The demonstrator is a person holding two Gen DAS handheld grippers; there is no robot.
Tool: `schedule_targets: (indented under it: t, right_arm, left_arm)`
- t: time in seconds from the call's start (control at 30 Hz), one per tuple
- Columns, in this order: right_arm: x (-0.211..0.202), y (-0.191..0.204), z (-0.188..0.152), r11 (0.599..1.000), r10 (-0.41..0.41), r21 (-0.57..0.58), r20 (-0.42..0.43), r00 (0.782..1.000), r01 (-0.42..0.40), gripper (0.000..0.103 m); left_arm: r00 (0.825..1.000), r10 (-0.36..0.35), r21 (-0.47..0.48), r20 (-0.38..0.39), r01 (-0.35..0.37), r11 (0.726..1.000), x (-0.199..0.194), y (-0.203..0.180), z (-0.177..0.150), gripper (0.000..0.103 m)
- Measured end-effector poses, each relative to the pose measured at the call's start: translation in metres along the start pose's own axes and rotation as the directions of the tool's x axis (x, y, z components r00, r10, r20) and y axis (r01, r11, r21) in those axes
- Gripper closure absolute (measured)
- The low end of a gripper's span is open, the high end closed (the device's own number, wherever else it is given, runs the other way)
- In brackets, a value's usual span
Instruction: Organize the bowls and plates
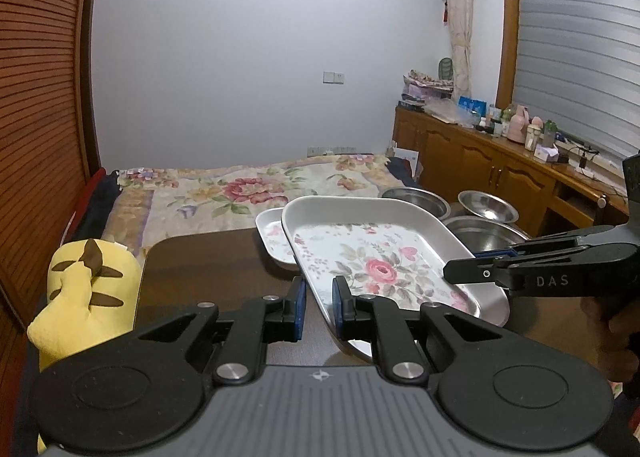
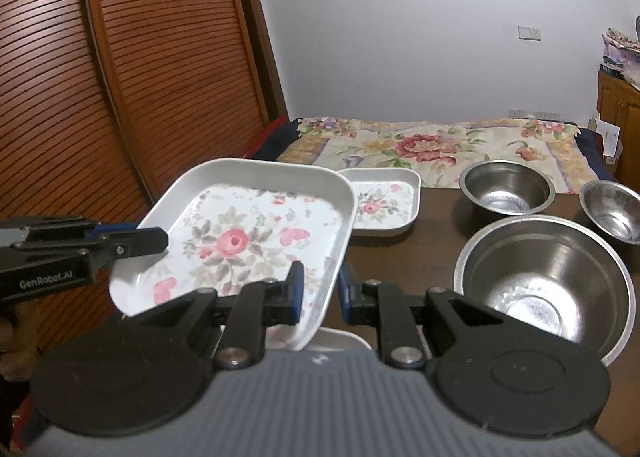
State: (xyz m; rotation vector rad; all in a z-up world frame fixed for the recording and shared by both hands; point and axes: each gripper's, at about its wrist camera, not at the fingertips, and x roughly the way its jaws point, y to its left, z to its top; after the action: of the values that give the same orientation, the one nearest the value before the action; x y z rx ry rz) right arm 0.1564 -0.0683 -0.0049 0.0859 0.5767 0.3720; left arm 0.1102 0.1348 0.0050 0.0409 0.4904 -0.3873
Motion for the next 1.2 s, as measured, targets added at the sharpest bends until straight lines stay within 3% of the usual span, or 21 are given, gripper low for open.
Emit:
schedule_targets:
  t: [0.53,1.2]
  right_arm:
    - [-0.005,0.000,-0.017,1.000,-0.019,-0.010,-0.022,1.000,0.018,0.083]
    - [-0.005,-0.008,-0.062,0.999,-0.042,0.028,-0.055,0.998,0.044,0.083]
  left_arm:
    - [1.000,-0.016,0.003,-0.025,0.016,1.000,0.002,-0.009,-0.020,0.088]
    - [0.994,-0.047,-0.036,-0.097,0.043,0.998,0.012,-0.017,-0.062,0.088]
